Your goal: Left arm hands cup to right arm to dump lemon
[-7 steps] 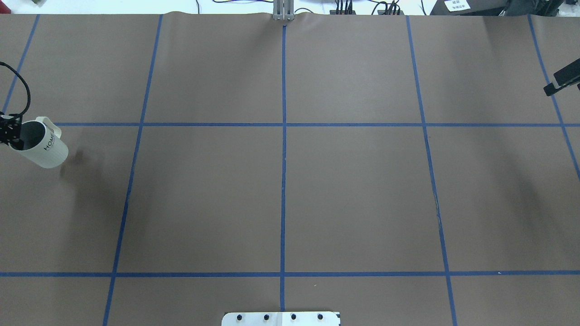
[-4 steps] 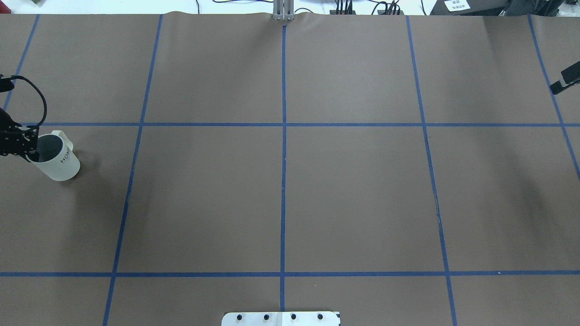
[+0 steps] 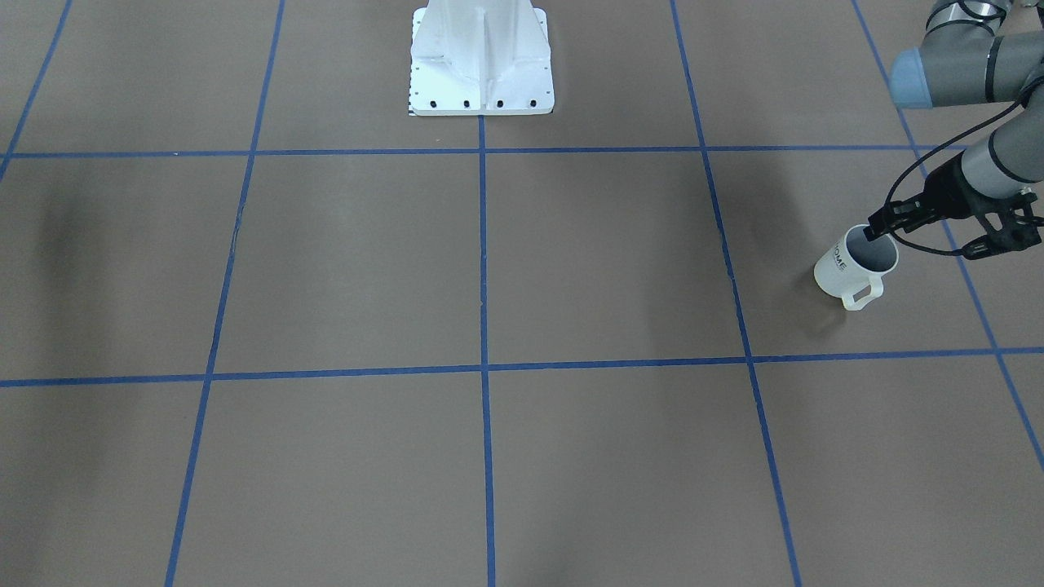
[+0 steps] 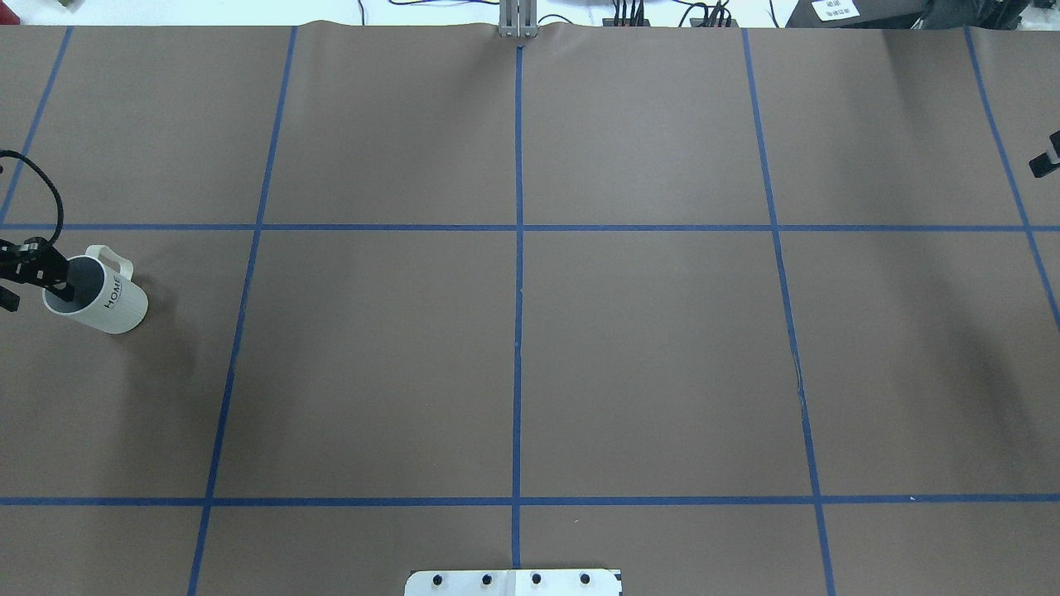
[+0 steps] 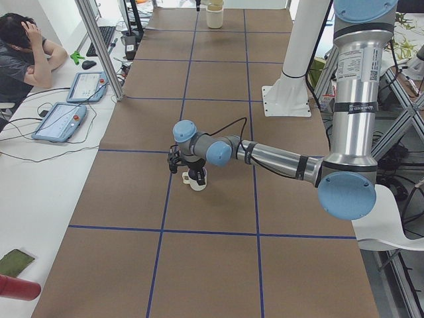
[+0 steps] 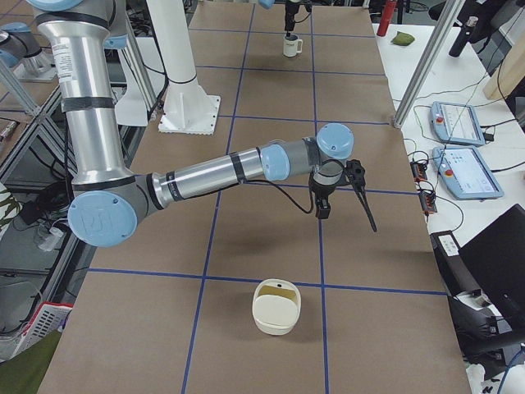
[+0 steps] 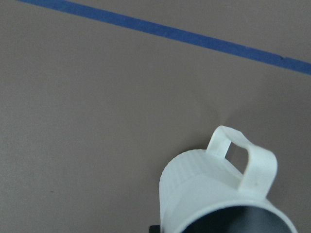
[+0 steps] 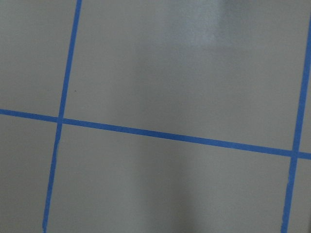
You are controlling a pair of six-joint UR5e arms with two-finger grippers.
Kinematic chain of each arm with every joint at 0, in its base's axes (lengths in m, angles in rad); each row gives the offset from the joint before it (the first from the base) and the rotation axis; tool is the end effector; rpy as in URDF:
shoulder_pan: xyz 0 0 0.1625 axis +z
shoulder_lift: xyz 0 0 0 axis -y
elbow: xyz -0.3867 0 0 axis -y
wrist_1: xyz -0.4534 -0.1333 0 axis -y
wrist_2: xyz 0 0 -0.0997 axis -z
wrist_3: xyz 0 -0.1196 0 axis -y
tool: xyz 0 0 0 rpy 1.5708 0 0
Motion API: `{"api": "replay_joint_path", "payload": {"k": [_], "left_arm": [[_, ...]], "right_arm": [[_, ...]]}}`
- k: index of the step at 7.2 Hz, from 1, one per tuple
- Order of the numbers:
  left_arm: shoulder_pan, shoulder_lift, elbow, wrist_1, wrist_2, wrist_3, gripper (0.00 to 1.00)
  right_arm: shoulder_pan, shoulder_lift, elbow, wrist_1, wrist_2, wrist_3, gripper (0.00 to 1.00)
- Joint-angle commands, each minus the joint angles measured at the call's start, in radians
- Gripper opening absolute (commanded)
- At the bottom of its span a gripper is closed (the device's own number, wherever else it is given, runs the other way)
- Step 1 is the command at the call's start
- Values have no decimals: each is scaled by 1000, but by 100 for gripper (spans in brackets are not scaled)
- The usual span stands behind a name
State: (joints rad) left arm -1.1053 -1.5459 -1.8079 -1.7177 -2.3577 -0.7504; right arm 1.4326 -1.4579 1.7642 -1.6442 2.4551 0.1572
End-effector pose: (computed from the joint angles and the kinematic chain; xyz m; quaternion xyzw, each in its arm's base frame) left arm 0.2064 -0.5192 0.4976 -0.0801 0.4038 -0.0612 0.9093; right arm -0.0409 -0.5904 0.4608 0.0413 -0.4358 -0.0412 0.8981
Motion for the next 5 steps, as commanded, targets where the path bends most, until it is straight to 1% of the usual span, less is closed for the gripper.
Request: {"api": "replay_joint_path", "payload": {"k": [1, 2, 3, 5], "left_arm": [[-84, 35, -109, -2, 6, 23, 100], [-128, 27, -94, 3, 6, 116, 100], [-177, 11, -68, 3, 11, 212, 100], [-260, -3, -7, 1, 8, 287, 100]], "right_arm": [[52, -76, 40, 3, -13, -72, 100], [84, -111, 37, 0, -22, -167, 100], [112, -149, 37, 0, -56, -223, 100], [159, -225, 37, 9, -93, -257, 100]]}}
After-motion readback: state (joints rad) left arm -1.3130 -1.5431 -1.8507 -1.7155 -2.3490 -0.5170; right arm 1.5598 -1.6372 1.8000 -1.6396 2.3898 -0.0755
